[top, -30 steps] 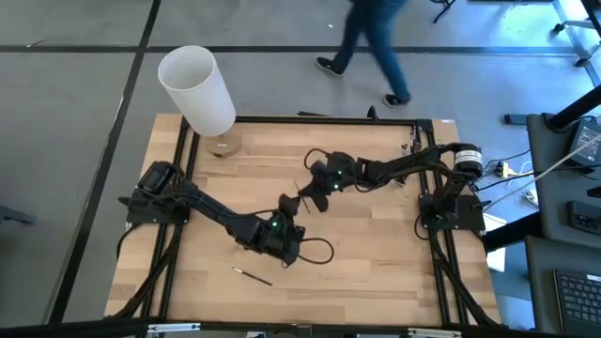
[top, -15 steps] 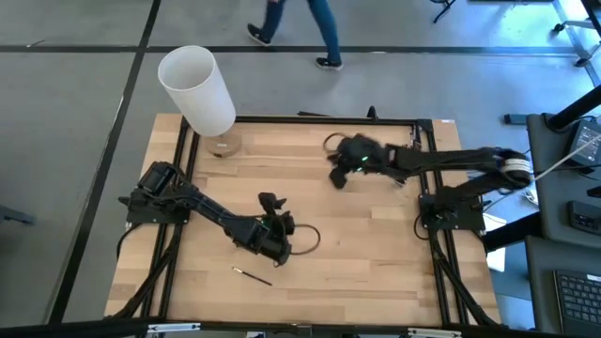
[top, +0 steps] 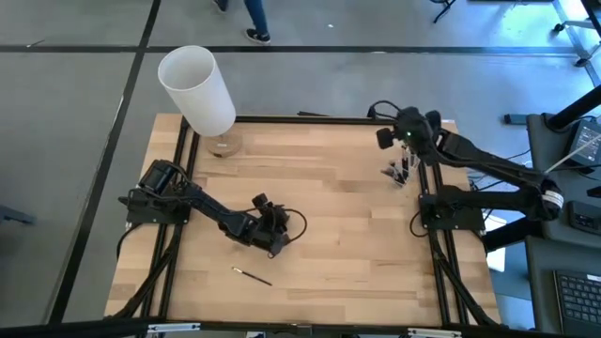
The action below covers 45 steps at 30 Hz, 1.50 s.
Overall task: Sort items
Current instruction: Put the lip brush into the top section of the transparent organizer
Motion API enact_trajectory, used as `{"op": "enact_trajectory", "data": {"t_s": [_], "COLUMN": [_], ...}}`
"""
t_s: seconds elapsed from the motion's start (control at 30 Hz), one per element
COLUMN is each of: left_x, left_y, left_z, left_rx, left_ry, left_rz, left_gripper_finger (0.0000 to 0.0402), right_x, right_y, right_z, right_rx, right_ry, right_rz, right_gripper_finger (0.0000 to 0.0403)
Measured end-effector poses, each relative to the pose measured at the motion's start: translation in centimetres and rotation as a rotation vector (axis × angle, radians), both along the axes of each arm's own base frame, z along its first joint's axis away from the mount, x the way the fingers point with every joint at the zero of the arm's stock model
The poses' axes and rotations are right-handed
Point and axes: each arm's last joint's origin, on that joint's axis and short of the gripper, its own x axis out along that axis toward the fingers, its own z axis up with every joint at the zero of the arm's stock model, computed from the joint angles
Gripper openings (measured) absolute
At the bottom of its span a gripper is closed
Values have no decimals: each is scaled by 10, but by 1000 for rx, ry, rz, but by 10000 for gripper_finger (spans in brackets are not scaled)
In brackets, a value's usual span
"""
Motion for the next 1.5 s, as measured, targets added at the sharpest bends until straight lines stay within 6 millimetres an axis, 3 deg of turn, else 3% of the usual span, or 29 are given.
{"op": "enact_trajectory", "data": {"t_s": [0.33,0.47,0.8,1.23,1.5], "left_x": [-6,-6,-7,-7,-7], "left_y": [-8,-9,-11,-12,-12], "left_z": [-4,-4,-4,-5,-5], "left_rx": [-19,-19,-19,-30,-44], "left_ry": [-42,-42,-40,-35,-15], "left_rz": [-31,-35,-40,-49,-74], "left_gripper_finger": [172,168,165,160,159], "right_x": [-19,-27,-35,-44,-38], "right_y": [-12,-15,-20,-18,-17], "right_z": [-58,-73,-78,-85,-81], "right_rx": [-22,7,65,149,173], "right_ry": [74,94,71,110,26], "right_rz": [-212,-259,-304,-342,-247], "right_gripper_finger": [20,20,25,79,105]}}
